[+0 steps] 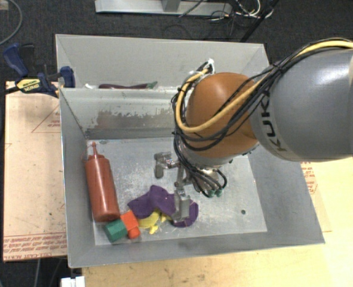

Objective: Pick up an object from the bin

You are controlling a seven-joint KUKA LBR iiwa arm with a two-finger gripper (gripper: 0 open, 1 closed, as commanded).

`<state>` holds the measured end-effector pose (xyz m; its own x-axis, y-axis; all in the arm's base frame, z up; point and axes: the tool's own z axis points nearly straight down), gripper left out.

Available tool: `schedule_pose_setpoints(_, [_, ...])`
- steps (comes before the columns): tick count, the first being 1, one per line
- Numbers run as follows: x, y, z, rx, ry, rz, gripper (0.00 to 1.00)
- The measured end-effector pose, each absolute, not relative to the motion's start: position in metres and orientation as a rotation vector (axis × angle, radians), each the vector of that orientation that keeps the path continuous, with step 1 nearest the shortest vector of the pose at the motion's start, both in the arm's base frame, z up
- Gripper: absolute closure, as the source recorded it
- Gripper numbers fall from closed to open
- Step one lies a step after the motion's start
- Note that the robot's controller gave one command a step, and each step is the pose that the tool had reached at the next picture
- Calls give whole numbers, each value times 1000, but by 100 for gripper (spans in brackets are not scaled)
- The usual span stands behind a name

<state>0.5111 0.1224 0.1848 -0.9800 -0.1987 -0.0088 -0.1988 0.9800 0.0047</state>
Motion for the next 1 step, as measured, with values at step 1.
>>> schedule_pose_setpoints(1, [508, 130, 166, -240, 3128, 10, 0])
